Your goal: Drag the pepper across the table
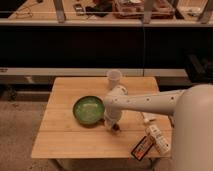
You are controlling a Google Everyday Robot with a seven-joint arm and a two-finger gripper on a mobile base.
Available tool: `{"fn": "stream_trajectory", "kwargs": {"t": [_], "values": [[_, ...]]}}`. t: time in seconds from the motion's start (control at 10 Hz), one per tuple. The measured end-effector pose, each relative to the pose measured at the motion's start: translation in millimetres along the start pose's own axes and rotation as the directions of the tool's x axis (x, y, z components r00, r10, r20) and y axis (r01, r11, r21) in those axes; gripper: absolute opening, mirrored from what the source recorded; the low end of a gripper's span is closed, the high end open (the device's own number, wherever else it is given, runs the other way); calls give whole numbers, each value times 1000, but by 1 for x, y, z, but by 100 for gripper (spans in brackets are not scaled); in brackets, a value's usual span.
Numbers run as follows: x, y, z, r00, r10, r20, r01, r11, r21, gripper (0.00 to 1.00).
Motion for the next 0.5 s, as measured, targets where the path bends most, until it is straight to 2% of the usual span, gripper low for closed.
{"fn": "stream_trajectory", "kwargs": {"t": [0.5], "values": [[19,-18,0,997,-72,-28,73,997,16,26]]}}
